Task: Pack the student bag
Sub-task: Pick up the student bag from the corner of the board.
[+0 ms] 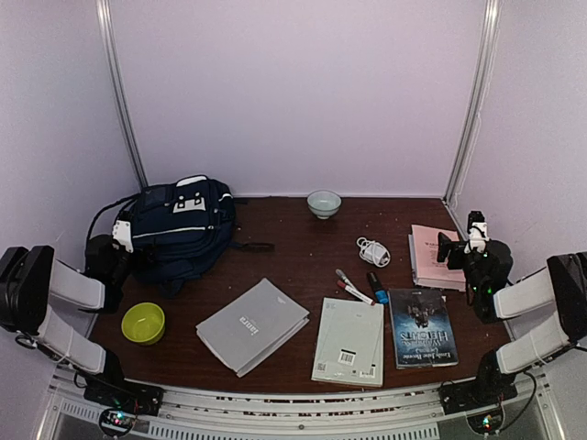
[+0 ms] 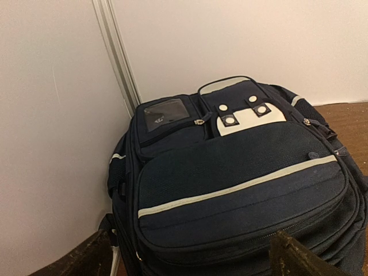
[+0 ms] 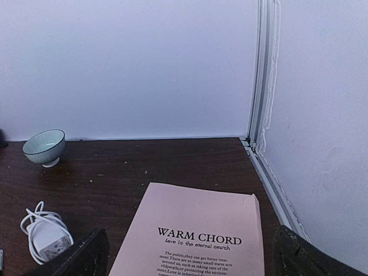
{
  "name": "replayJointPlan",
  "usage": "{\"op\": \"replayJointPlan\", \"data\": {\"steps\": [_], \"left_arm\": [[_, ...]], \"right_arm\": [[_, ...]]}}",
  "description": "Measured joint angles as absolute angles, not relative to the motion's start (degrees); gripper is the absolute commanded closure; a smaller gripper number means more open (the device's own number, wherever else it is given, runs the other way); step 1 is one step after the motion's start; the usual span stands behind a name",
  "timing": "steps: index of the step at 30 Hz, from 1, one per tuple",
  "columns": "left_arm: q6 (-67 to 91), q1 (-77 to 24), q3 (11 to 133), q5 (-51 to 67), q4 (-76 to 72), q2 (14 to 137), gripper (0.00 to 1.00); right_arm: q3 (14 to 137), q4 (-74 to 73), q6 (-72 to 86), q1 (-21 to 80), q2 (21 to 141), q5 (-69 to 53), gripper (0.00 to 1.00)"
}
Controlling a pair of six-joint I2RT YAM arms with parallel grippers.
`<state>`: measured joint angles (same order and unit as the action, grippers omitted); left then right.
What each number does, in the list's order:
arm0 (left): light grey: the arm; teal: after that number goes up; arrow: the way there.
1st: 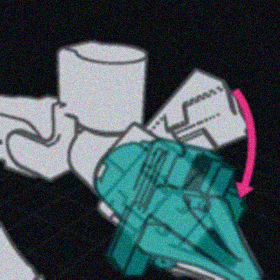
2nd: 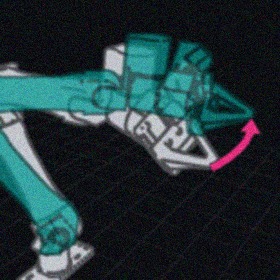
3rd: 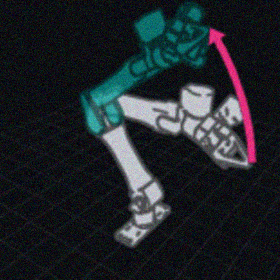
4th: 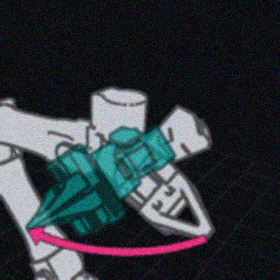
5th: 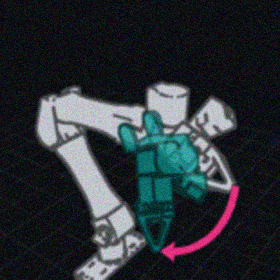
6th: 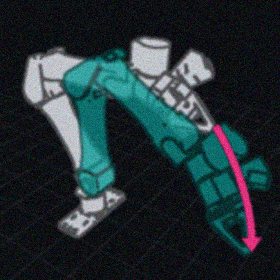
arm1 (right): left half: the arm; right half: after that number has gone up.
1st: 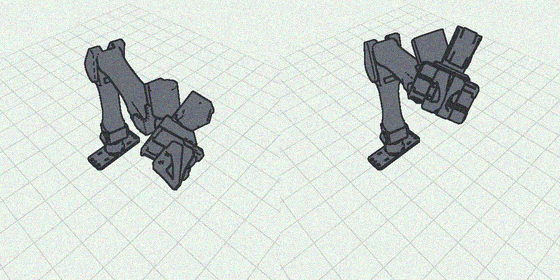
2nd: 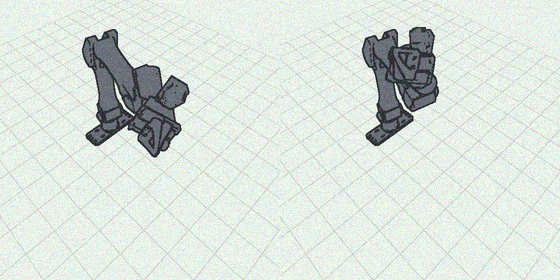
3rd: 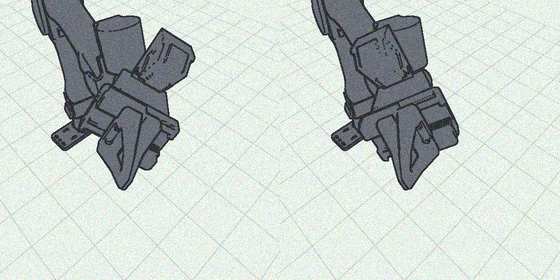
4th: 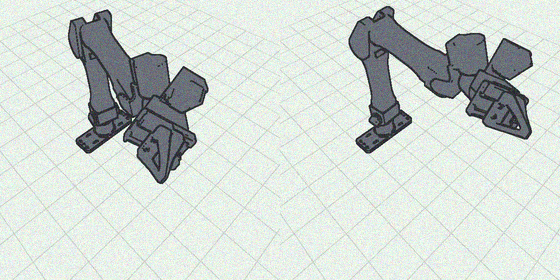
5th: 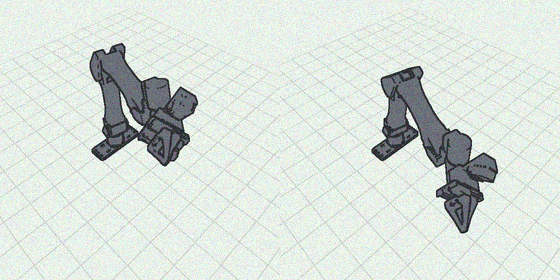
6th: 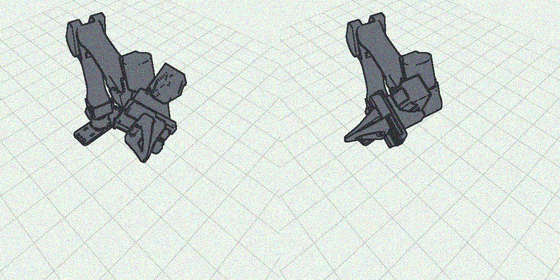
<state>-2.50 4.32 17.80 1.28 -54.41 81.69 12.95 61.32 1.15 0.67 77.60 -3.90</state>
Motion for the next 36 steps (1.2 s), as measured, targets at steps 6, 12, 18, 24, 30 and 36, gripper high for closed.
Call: {"op": "replayJointPlan", "data": {"steps": [6,12,18,24,30,36], "left_arm": [[-2.50,4.32,17.87,1.41,-54.26,81.54,0.02],[-1.39,4.05,23.94,-0.03,-40.14,71.79,0.03],[2.17,2.44,38.44,6.70,-21.34,57.17,0.13],[-4.12,-8.10,56.55,8.34,1.06,62.19,0.07],[-11.77,-12.95,67.48,-1.15,21.52,79.15,0.02],[-20.53,-21.45,68.12,-12.27,34.72,92.73,0.02]], "right_arm": [[12.95,61.32,1.15,0.67,77.60,-3.92,0.00],[12.95,61.34,1.15,0.67,77.60,-3.92,0.00],[12.95,61.39,1.13,0.69,77.60,-3.92,0.00],[12.95,61.39,0.95,0.69,77.60,-3.92,0.00],[12.95,61.41,0.40,0.69,77.60,-3.95,0.00],[12.95,61.39,0.32,0.69,77.60,-4.01,0.00]]}}
